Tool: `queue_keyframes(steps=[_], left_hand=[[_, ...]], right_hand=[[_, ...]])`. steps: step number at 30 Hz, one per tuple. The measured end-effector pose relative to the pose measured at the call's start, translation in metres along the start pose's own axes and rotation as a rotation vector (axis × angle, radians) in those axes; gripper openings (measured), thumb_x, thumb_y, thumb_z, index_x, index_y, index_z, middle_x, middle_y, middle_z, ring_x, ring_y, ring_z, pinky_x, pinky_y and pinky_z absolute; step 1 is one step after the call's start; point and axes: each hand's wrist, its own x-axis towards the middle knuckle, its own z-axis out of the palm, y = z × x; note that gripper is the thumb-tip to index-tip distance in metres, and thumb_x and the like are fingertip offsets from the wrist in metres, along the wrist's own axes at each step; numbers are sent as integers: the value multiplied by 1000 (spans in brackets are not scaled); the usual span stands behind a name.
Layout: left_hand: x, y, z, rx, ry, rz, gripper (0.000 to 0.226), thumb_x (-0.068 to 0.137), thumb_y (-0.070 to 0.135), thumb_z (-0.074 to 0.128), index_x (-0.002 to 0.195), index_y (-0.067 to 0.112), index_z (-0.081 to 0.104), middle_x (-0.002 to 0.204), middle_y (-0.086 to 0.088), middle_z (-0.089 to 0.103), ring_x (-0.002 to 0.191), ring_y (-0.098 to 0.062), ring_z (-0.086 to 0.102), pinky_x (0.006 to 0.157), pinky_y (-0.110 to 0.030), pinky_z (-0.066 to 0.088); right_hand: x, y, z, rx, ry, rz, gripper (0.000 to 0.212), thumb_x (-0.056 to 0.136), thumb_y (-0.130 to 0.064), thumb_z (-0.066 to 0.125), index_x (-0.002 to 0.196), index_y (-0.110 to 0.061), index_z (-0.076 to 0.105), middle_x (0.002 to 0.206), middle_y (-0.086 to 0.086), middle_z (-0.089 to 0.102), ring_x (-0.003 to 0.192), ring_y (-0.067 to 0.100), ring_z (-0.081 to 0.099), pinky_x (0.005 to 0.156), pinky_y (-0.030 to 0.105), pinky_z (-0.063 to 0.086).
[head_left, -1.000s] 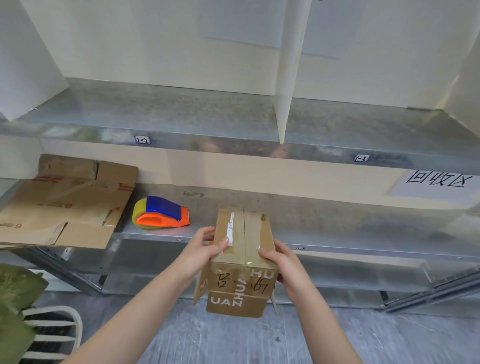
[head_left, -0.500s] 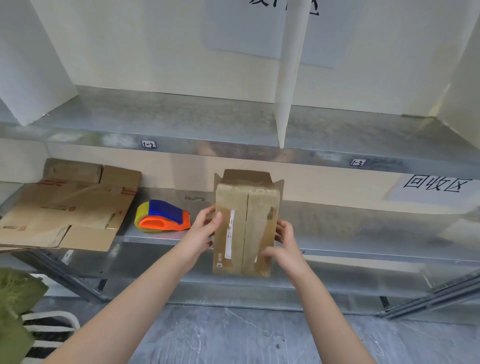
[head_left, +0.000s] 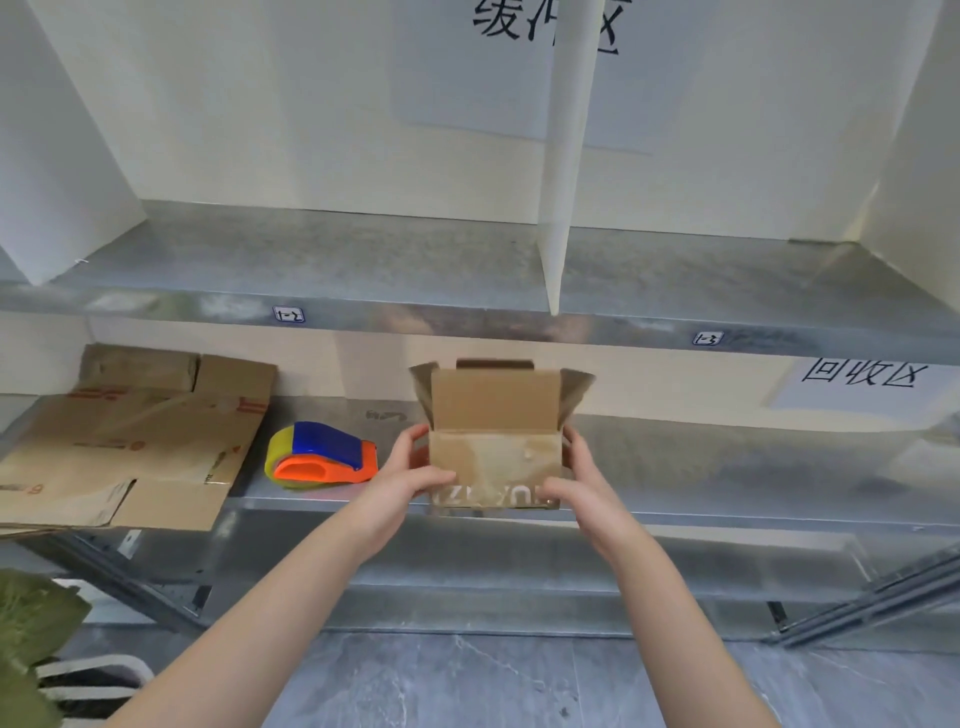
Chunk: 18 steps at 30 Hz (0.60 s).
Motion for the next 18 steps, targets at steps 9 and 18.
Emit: queue_keyframes(steps=[9, 18], left_hand=[[5, -38, -8, 209, 63, -22, 86, 78, 12, 79, 141, 35, 26, 135, 13, 49, 126, -7, 45, 109, -37, 38], [23, -117, -23, 294, 68, -51, 78, 83, 6, 73, 141, 30, 27, 132, 12, 52, 125, -12, 49, 98, -19, 42]], right_hand=[[15, 43, 9, -211, 151, -68, 84, 75, -18, 83, 139, -26, 30, 130, -14, 49, 123, 5, 46, 105, 28, 39], [40, 127, 28, -204, 169, -87, 79, 80, -1, 74, 141, -28, 32, 133, -13, 55, 122, -3, 52, 104, 28, 45]])
